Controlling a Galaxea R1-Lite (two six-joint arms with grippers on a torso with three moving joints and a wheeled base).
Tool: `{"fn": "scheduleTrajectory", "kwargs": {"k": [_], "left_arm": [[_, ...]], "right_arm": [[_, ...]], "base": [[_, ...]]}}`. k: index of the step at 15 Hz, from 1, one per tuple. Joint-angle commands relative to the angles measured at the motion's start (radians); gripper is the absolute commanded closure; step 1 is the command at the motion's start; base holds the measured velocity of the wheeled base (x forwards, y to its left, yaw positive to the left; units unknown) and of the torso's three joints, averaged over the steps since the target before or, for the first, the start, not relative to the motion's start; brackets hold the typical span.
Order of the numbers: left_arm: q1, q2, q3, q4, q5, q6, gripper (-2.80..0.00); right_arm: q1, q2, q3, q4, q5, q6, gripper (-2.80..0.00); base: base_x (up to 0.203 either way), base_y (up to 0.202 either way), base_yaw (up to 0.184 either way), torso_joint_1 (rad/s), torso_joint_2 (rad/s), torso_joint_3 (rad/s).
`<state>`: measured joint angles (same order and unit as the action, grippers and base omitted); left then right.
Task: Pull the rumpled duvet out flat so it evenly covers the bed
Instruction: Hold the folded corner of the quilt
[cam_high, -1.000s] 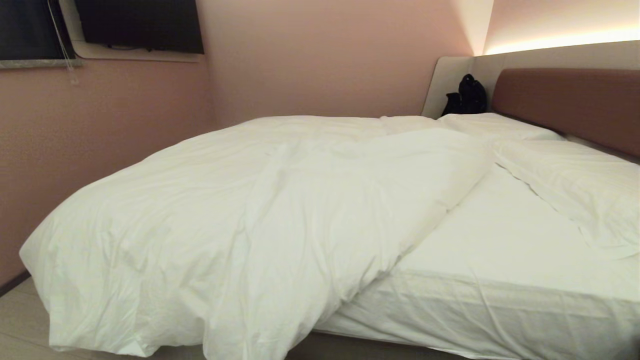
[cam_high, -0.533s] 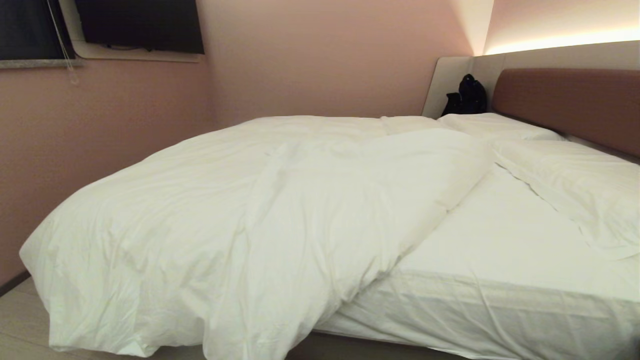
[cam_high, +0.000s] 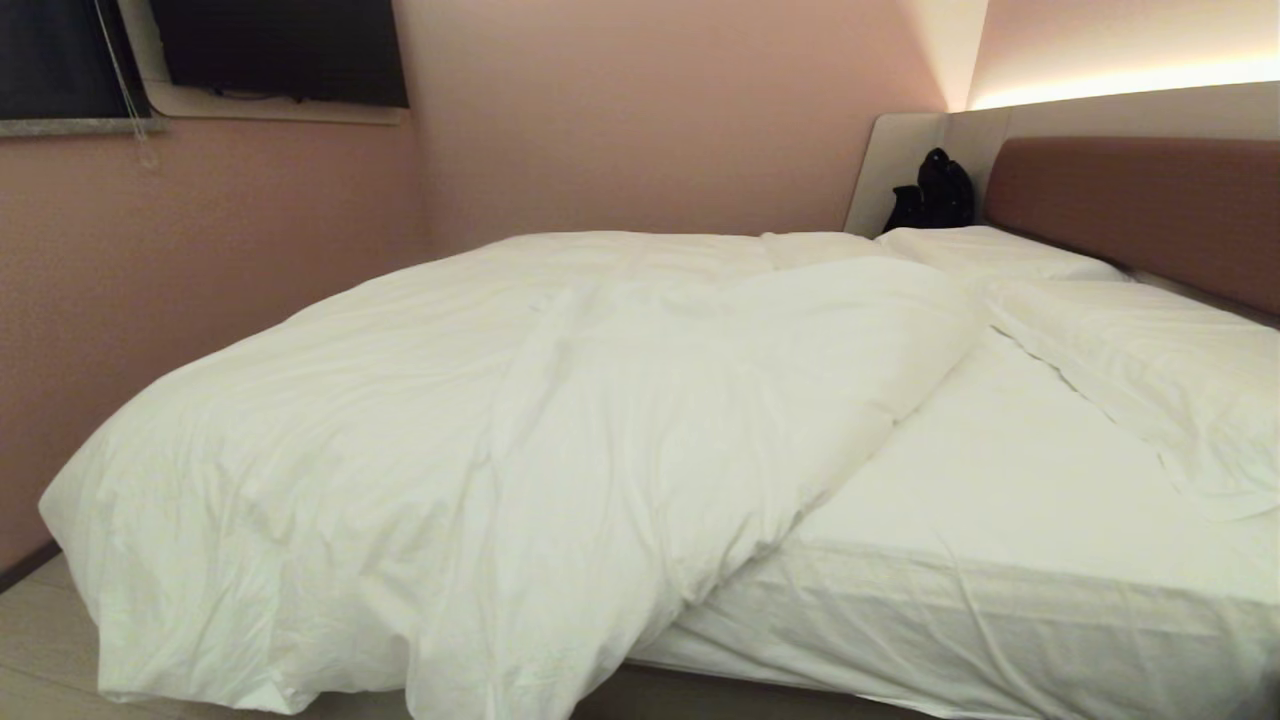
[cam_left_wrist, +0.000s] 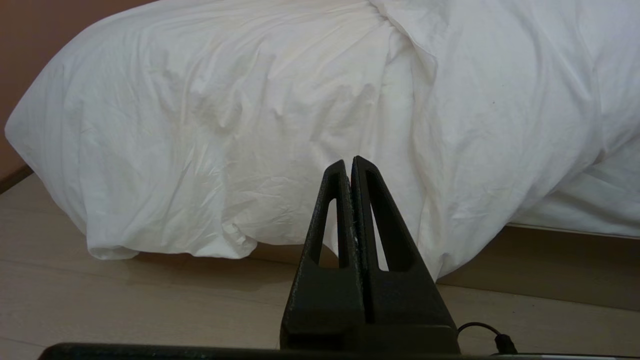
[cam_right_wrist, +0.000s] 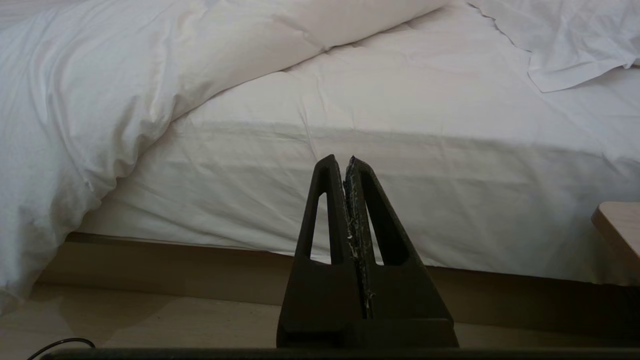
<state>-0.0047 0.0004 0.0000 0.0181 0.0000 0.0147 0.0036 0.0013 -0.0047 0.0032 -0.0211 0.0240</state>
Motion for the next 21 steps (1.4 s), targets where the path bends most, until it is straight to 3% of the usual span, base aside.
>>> {"fn": "scheduleTrajectory", "kwargs": {"k": [1,21], "left_arm": [[0.000,0.000,0.000,0.000,0.000,-0.001,0.00],[0.000,0.000,0.000,0.000,-0.006,0.005,0.00]], "right_arm": [[0.001,0.000,0.000,0.000,0.000,0.001,0.00],[-0.001,0.002,-0.005,0.011,0.003,-0.017,0.00]], "base": [[0.000,0.000,0.000,0.000,0.00,0.000],[0.000,0.000,0.000,0.000,0.00,0.000]]}}
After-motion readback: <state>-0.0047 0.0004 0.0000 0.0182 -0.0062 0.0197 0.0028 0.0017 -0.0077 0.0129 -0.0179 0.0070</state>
